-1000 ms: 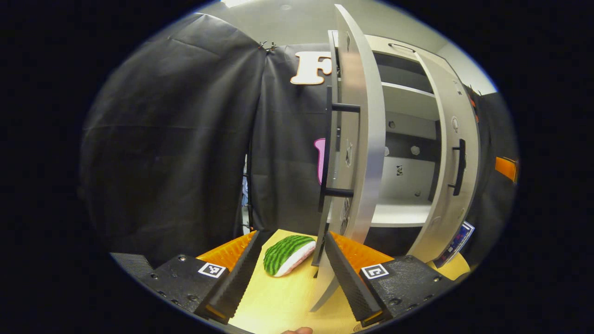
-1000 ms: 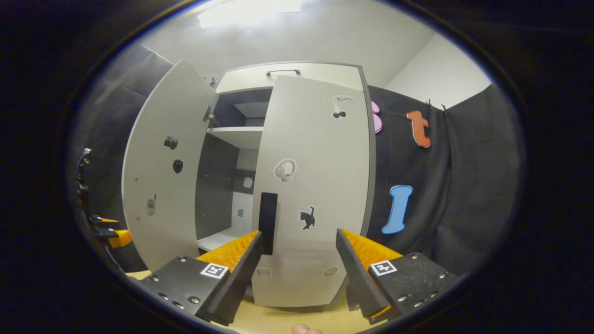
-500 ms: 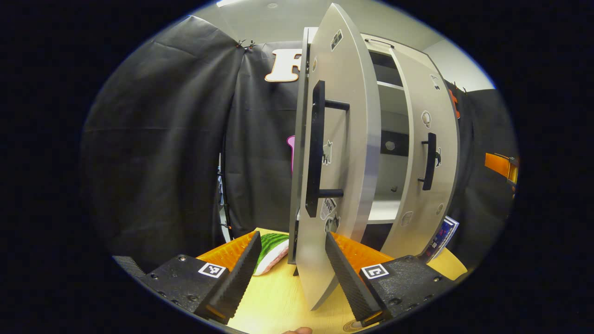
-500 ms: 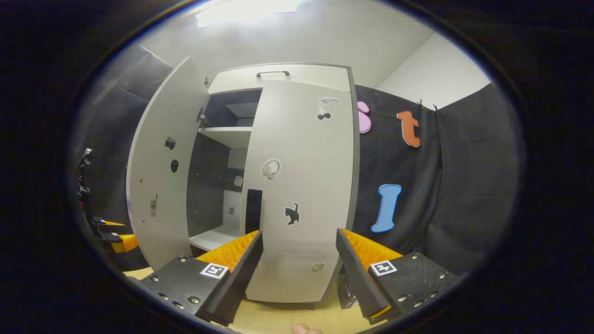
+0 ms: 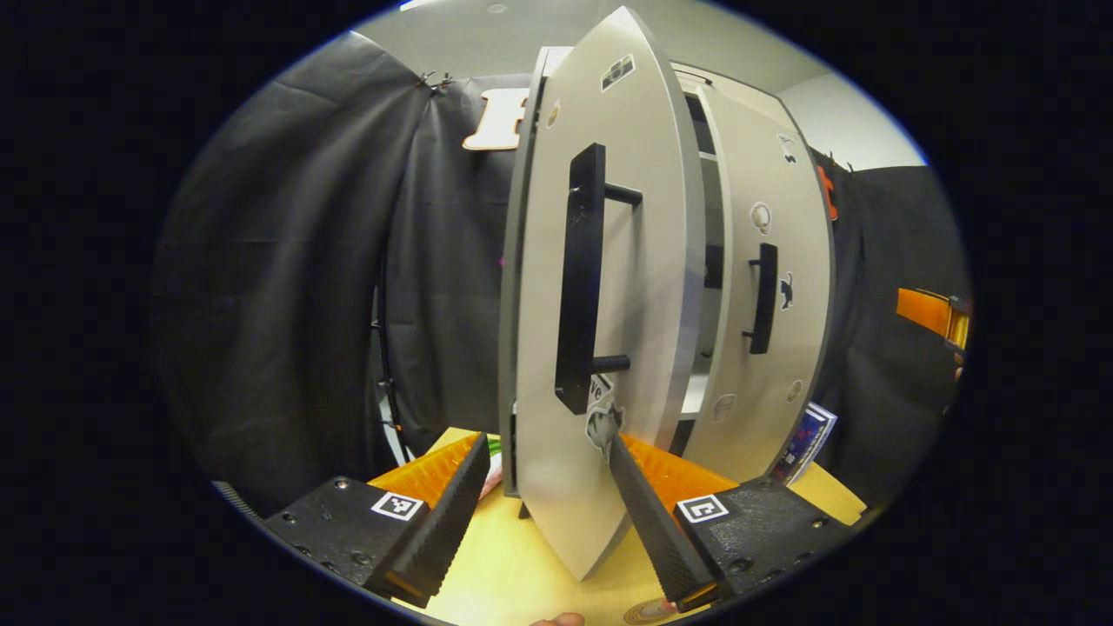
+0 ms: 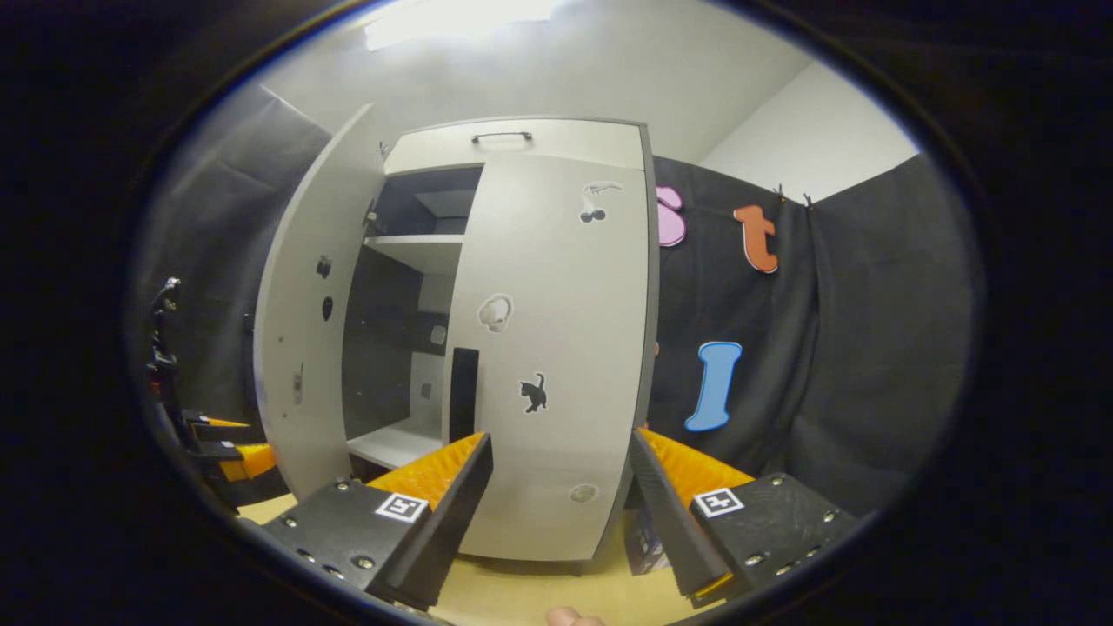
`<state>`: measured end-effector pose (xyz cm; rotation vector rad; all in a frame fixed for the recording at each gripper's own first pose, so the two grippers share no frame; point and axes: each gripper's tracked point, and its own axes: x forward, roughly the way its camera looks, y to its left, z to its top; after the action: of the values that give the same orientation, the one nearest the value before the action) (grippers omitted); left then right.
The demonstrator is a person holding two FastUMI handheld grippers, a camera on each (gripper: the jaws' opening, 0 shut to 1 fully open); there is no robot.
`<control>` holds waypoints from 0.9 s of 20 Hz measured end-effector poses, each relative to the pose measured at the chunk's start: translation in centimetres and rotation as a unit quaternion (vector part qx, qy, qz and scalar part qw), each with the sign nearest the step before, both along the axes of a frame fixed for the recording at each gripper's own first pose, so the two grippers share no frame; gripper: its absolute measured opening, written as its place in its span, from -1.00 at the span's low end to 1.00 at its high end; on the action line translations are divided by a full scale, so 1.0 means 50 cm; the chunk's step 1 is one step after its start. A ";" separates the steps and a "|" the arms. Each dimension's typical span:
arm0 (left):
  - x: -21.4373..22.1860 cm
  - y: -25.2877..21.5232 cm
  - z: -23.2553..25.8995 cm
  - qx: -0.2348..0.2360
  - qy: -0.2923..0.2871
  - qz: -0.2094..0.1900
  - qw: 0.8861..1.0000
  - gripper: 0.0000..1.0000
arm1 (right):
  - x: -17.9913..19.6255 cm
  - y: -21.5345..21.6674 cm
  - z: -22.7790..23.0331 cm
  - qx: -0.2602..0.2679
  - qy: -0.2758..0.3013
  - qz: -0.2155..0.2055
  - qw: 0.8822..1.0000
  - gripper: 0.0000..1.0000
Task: Grasp the bottle in the cabinet with the left hand and place it on the coaster, then close the right door with the right hand and the left door with the left hand.
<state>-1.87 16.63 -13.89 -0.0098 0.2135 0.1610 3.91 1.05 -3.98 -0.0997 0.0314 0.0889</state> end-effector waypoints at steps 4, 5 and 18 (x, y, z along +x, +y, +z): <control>0.025 -0.058 -0.010 -0.014 -0.002 -0.033 0.999 0.81 | -0.005 -0.009 0.005 -0.003 0.000 -0.004 1.000 0.92; 0.032 -0.072 -0.010 -0.018 -0.001 -0.040 0.999 0.82 | -0.010 -0.009 0.002 -0.003 0.000 -0.006 1.000 0.92; 0.039 -0.108 0.001 -0.019 -0.002 -0.071 0.997 0.82 | -0.017 -0.045 -0.011 0.009 0.012 -0.023 1.000 0.92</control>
<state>0.10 11.21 -13.84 -0.0324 0.2126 0.0160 3.05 -1.22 -4.55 -0.0808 0.0570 0.0439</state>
